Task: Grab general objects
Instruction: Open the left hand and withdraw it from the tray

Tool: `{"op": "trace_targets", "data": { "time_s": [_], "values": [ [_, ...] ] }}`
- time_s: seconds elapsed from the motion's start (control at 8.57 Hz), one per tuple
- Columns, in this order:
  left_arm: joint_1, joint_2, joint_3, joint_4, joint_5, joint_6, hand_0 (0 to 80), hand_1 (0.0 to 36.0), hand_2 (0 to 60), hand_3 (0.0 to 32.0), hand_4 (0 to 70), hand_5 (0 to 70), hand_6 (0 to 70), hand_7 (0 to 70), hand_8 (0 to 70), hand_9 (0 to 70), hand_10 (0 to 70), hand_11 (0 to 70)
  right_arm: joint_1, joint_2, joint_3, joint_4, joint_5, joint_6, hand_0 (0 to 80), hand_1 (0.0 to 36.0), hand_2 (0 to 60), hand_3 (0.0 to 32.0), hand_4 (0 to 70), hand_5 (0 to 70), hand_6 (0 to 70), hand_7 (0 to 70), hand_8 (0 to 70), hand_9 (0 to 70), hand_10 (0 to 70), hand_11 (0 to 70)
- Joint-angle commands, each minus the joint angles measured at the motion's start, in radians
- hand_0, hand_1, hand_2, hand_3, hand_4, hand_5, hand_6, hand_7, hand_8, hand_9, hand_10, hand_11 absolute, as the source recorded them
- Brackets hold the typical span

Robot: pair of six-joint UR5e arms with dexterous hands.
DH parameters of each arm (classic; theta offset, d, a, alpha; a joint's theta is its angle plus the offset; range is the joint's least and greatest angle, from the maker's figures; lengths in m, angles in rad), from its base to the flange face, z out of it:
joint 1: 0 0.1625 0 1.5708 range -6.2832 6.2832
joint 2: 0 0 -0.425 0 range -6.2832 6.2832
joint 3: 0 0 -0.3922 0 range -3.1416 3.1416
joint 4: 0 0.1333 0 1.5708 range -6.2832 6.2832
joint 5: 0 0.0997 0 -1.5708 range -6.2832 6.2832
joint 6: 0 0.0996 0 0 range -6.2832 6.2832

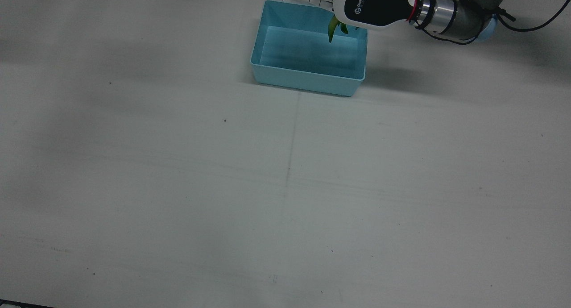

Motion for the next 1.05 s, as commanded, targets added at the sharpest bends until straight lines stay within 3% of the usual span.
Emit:
{"op": "trace_targets", "data": {
  "time_s": [0.0, 0.47, 0.58, 0.7, 0.93],
  "values": [
    [-0.001, 0.027, -0.011, -0.033, -0.029, 0.004, 80.0, 36.0, 60.0, 0.0, 0.0, 70.0, 0.0, 35.3, 0.0, 5.6, 0.0, 0.0, 0.000, 0.000, 0.001, 0.000, 0.000, 0.000, 0.0, 0.0, 0.0, 0.0, 0.0, 0.0, 0.0, 0.0, 0.0, 0.0, 0.0, 0.0],
    [-0.018, 0.051, -0.002, -0.033, -0.030, -0.004, 80.0, 36.0, 60.0, 0.0, 0.0, 70.0, 0.0, 43.6, 0.0, 7.3, 0.0, 0.0, 0.000, 0.000, 0.001, 0.000, 0.000, 0.000, 0.0, 0.0, 0.0, 0.0, 0.0, 0.0, 0.0, 0.0, 0.0, 0.0, 0.0, 0.0],
    [-0.089, 0.063, 0.003, -0.030, -0.044, -0.004, 61.0, 36.0, 60.0, 0.0, 0.1, 70.0, 0.0, 48.3, 0.0, 8.2, 0.0, 0.0, 0.000, 0.000, 0.000, 0.000, 0.000, 0.000, 0.0, 0.0, 0.0, 0.0, 0.0, 0.0, 0.0, 0.0, 0.0, 0.0, 0.0, 0.0],
    [-0.126, 0.096, 0.003, -0.036, -0.050, -0.023, 19.6, 0.0, 0.0, 0.0, 3.8, 70.0, 0.0, 44.4, 0.0, 7.4, 0.0, 0.0, 0.000, 0.000, 0.000, 0.000, 0.000, 0.000, 0.0, 0.0, 0.0, 0.0, 0.0, 0.0, 0.0, 0.0, 0.0, 0.0, 0.0, 0.0],
    [-0.200, 0.114, 0.021, -0.040, -0.050, -0.043, 19.6, 0.0, 0.0, 0.0, 4.9, 70.0, 0.0, 43.6, 0.0, 7.3, 0.0, 0.0, 0.000, 0.000, 0.000, 0.000, 0.000, 0.000, 0.0, 0.0, 0.0, 0.0, 0.0, 0.0, 0.0, 0.0, 0.0, 0.0, 0.0, 0.0]
  ]
}}
